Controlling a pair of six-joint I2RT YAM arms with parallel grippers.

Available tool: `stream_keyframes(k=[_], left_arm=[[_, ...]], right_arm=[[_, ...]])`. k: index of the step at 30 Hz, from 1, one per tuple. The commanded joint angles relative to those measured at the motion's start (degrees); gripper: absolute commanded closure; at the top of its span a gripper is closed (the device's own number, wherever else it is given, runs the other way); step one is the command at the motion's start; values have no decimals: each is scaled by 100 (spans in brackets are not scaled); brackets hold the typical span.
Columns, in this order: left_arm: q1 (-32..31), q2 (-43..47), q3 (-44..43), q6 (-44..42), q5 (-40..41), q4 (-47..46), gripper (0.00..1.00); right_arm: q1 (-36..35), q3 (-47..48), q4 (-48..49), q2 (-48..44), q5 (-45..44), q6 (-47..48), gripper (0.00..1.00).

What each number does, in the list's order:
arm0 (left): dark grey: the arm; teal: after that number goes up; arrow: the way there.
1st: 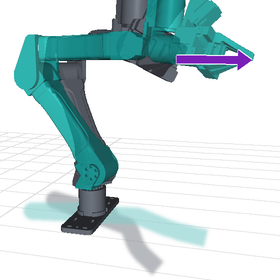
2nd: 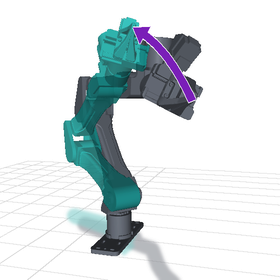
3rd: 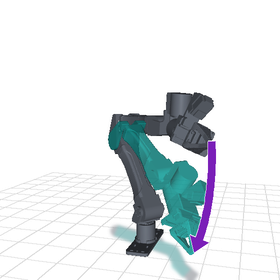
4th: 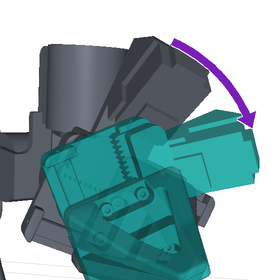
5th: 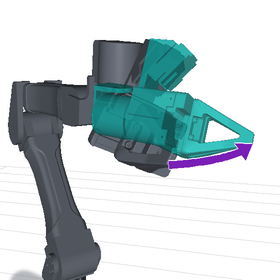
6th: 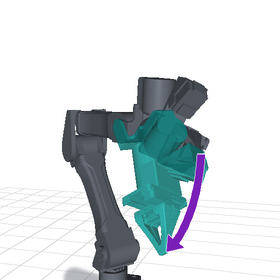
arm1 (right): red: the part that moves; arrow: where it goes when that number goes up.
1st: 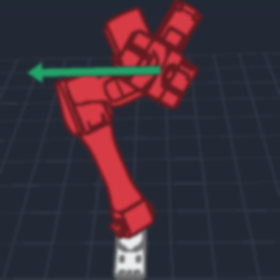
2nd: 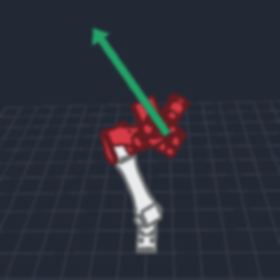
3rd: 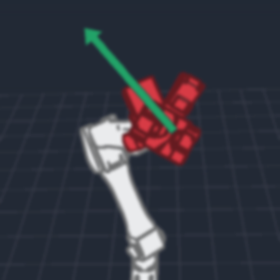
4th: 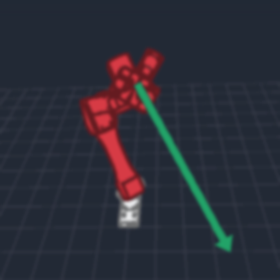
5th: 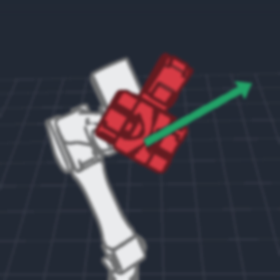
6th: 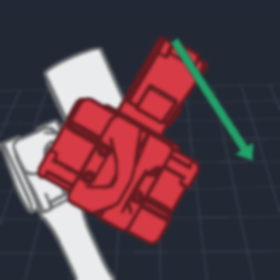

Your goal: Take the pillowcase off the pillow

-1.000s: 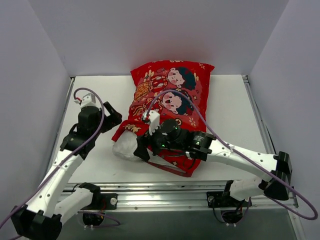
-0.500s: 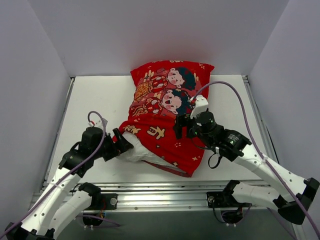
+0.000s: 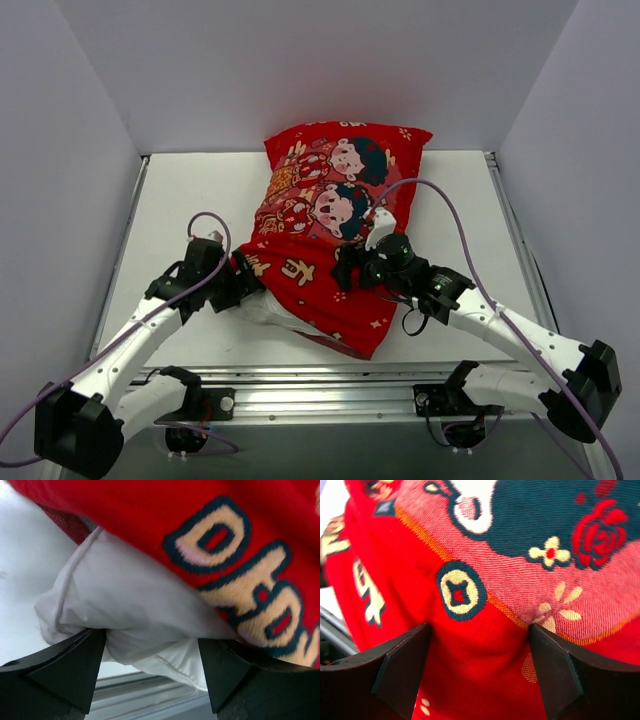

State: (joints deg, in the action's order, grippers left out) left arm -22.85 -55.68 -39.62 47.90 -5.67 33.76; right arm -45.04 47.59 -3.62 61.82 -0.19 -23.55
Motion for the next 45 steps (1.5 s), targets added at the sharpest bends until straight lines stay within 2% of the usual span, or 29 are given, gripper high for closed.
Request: stream_keyframes(k=[1,5,8,11,16,18,19,22,30,37,38,41,42,44,45], left_arm=[[298,-548,-801,-465,312,-853,18],[404,-970,-1443,-816,409,-1099,18],[413,-1041,-1725,-905,357,-1126,14],[413,-831,-1681,-958,356,-1047,7],[413,-120,-1462,-897,374,-512,0],[413,144,-1321,-888,190,-257,5],[413,215,-1286,-888,163,-143,5],[413,339,-1171,-940,154,104,5],[422,-126,-1153,-879,101,-405,5],[422,-540,-1356,-1028,330,-624,5],[422,-575,-1347,-1020,321,-660,5],[422,-733,-1330,-1019,330,-792,5],[422,-803,-1329,-1019,373,-818,5],[422,-865,-1329,-1063,435,-880,5],[431,-935,-1364,-1089,488,-888,5]], right_arm=[[-347,-84,625,286,581,-351,26],[-874,162,783,585,257,-378,26],[-946,338,845,770,89,-413,26],[-981,557,653,866,-253,-283,26],[-1568,1058,-85,840,-1394,8,25],[-1849,1208,-498,805,-1842,78,25],[-2164,1295,-674,805,-2332,87,23],[-2718,1568,-1166,840,-3063,53,23],[-3494,1963,-1642,1427,-3312,158,23],[-3644,1912,-1896,2009,-3891,-184,23],[-3635,1912,-1967,2061,-4075,-315,25],[-3539,1955,-2230,2202,-4665,-492,39],[-3504,1955,-2266,2211,-4762,-571,54],[-3372,1921,-2284,2185,-4842,-563,64],[-3345,1912,-2284,2115,-4859,-563,76]])
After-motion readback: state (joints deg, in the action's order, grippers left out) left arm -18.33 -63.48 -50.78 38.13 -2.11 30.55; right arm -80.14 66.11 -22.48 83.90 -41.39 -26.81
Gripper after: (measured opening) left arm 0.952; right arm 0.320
